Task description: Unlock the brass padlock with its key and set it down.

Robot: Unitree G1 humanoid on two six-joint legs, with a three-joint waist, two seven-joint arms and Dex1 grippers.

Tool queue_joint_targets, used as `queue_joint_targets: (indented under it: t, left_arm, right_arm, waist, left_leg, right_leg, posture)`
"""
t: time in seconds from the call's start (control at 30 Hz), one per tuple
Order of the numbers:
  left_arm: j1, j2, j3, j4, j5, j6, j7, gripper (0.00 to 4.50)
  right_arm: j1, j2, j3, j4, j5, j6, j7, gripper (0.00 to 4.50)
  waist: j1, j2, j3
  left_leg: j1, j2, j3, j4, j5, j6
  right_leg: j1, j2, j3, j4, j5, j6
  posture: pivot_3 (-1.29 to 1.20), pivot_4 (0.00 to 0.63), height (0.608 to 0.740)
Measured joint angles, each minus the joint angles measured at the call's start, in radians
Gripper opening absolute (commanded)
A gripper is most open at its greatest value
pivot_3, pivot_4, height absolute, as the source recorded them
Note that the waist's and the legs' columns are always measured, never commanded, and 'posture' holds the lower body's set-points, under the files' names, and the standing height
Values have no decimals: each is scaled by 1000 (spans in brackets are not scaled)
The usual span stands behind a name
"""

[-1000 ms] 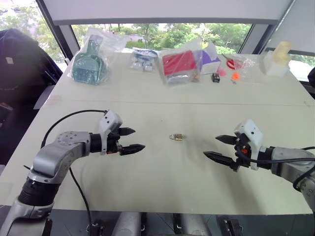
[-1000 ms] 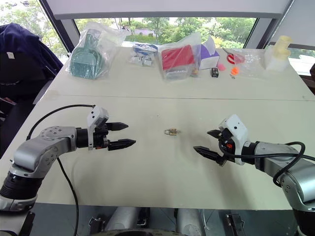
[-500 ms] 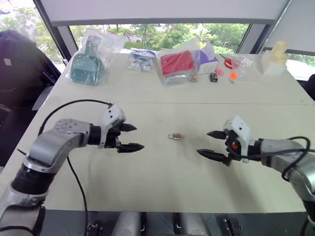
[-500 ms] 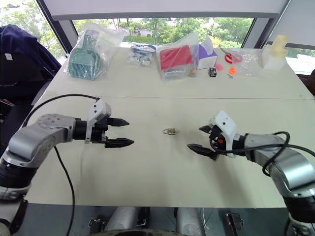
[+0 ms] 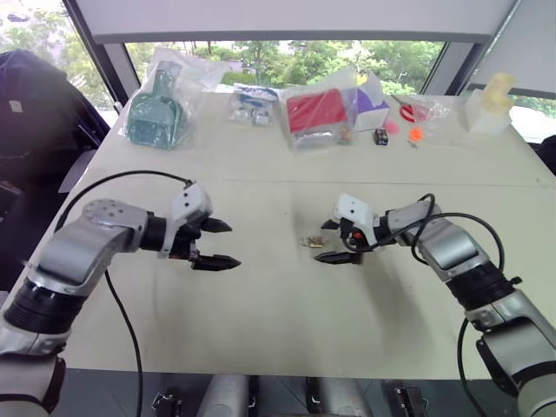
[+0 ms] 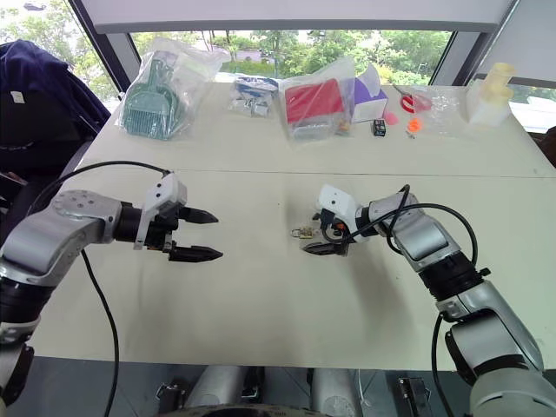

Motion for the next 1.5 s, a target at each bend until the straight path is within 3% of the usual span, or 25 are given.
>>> queue_joint_targets:
  t: [0.17,0.27,0.53,0.7,0.83,1.07,1.37,1.5]
  left_arm:
    - [1,-66,39,-26,-40,20,39,4500]
    - [-88,-148,-42,47,13,-45,19,4500]
    - [-456,-487,-321,699,324,-478,-81,4500]
    - [-653,-675,-364,1143,471,-719,-90,4500]
    - [-753,-742,-366,1319,548,-839,-99,4500]
    - [-818,-804,-377,1442,673,-905,-120,4500]
    - [-858,-898,-376,1493,777,-862,-71,4500]
    - [-868,-920,-381,1493,818,-831,-71,3298]
  right_arm:
    - [45,-45,-63,-88,0,21,23,4456]
    - [162,-130,-191,-272,51,121,3,4456]
    - [508,-155,-512,-718,212,412,-172,4456]
    - [672,-44,-647,-894,255,512,-329,4456]
    - [738,30,-702,-975,272,549,-434,4456]
    - [785,118,-716,-1028,279,555,-557,4456]
    - [787,131,-697,-1029,291,526,-624,4456]
    - [792,137,-693,-1023,291,506,-647,4500]
  waist:
    - [9,0,0]
    - [17,0,0]
    - [27,-2,0]
    - [31,-3,1]
    - [28,-3,1]
    - [30,-3,1]
    - [31,-3,1]
    - [31,-3,1]
  left_leg:
    - [0,-1,-1,0,1,1]
    - [0,-2,-1,1,1,2]
    - [0,-3,0,4,2,4]
    - [-2,-3,-1,5,1,5]
    - [-2,-3,0,7,0,7]
    - [-2,-3,-1,9,0,8]
    - [-4,-3,-1,13,-2,11]
    - [-3,-3,-1,14,-2,11]
  right_leg:
    - [0,-2,0,1,0,0]
    - [2,-3,-1,2,0,0]
    - [2,0,-1,2,1,2]
    - [2,0,-1,1,2,3]
    - [2,0,-1,1,2,4]
    - [2,1,-1,1,2,5]
    - [3,1,-1,1,3,6]
    - [5,1,-1,1,3,7]
  posture:
    - [0,150,740]
    - [0,150,740]
    - [0,150,740]
    - [0,150,740]
    - [0,150,740]
    - [0,150,740]
    - [0,150,740]
    - [0,150,740]
